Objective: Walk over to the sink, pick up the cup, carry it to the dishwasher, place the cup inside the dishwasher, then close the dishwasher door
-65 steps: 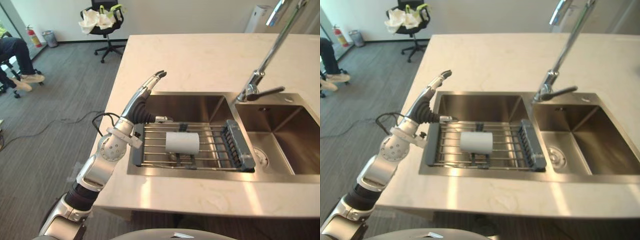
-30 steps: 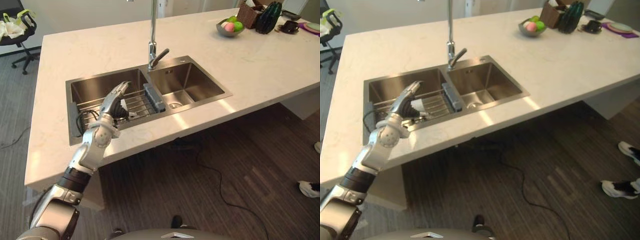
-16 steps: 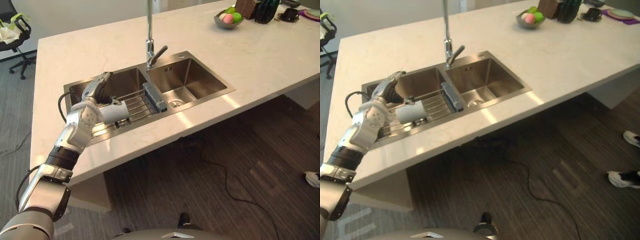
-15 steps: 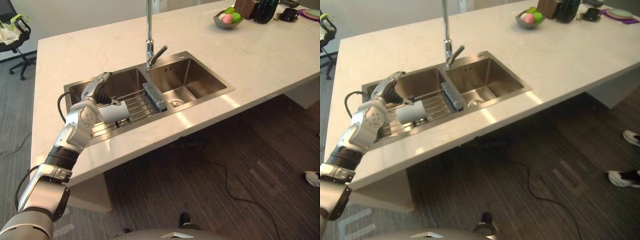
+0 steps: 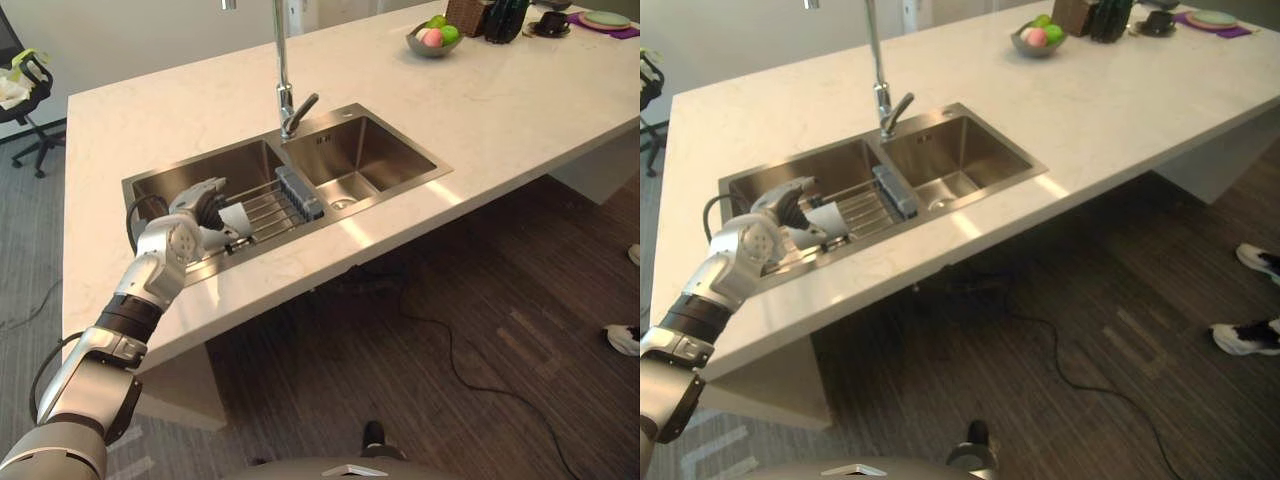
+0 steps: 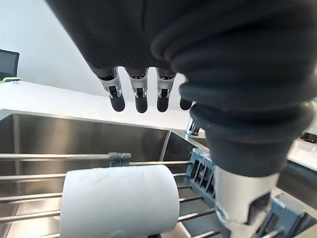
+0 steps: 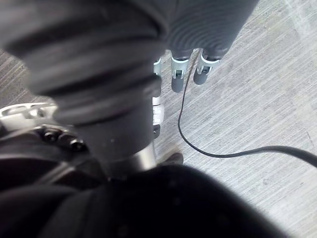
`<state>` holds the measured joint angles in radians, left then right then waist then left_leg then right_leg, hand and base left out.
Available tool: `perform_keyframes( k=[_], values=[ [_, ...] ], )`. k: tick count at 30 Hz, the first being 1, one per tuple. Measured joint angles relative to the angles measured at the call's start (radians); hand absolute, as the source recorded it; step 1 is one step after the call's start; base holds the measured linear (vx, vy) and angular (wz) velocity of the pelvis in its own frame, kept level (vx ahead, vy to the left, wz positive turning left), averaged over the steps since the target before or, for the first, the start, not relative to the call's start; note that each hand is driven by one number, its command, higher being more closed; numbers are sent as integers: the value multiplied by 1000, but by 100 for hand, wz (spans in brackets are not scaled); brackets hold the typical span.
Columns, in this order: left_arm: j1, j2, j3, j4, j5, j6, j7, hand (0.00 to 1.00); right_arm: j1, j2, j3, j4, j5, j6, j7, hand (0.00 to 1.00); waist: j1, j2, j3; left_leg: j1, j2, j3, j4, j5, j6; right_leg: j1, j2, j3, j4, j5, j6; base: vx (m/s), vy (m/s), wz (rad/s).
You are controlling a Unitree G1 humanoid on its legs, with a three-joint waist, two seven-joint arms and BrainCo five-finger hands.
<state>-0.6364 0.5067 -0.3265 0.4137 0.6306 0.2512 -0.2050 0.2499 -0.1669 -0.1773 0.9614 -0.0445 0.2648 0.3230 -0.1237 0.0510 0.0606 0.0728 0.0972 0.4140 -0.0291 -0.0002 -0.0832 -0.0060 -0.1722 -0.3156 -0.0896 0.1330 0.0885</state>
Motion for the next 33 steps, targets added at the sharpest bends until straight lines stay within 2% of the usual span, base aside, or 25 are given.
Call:
perform_keyframes(
  k=[6,13,21,31,33],
  values=[
    [0,-10,-1,58,23,32,14,0,-7,7,-34,9,1,-3,-2,0,-12,1,0,-1,-5,7,-8,-1,4,-11,0,6,0,1,0,33,2,-4],
    [-6,-10,2,121,8,54,69,0,-10,11,-89,39,2,-30,2,0,-17,12,3,-2,-11,11,-8,-5,5,-16,-6,13,0,3,3,-7,-4,-2],
    [-22,-14,10,194,1,83,89,0,-17,18,-192,78,1,-69,-5,0,-24,33,11,-2,-16,25,-11,-4,6,-29,-11,29,0,8,5,-40,-13,-5],
    [-28,-26,10,232,1,105,91,0,-19,25,-272,98,0,-97,-6,0,-35,35,13,-1,-19,25,-15,-3,7,-29,-12,28,0,9,6,0,0,0],
    [-28,-33,11,233,1,106,91,0,-20,27,-280,109,0,-114,-7,0,-38,35,13,0,-20,24,-15,-3,7,-29,-12,28,0,9,6,0,0,0]
  ],
)
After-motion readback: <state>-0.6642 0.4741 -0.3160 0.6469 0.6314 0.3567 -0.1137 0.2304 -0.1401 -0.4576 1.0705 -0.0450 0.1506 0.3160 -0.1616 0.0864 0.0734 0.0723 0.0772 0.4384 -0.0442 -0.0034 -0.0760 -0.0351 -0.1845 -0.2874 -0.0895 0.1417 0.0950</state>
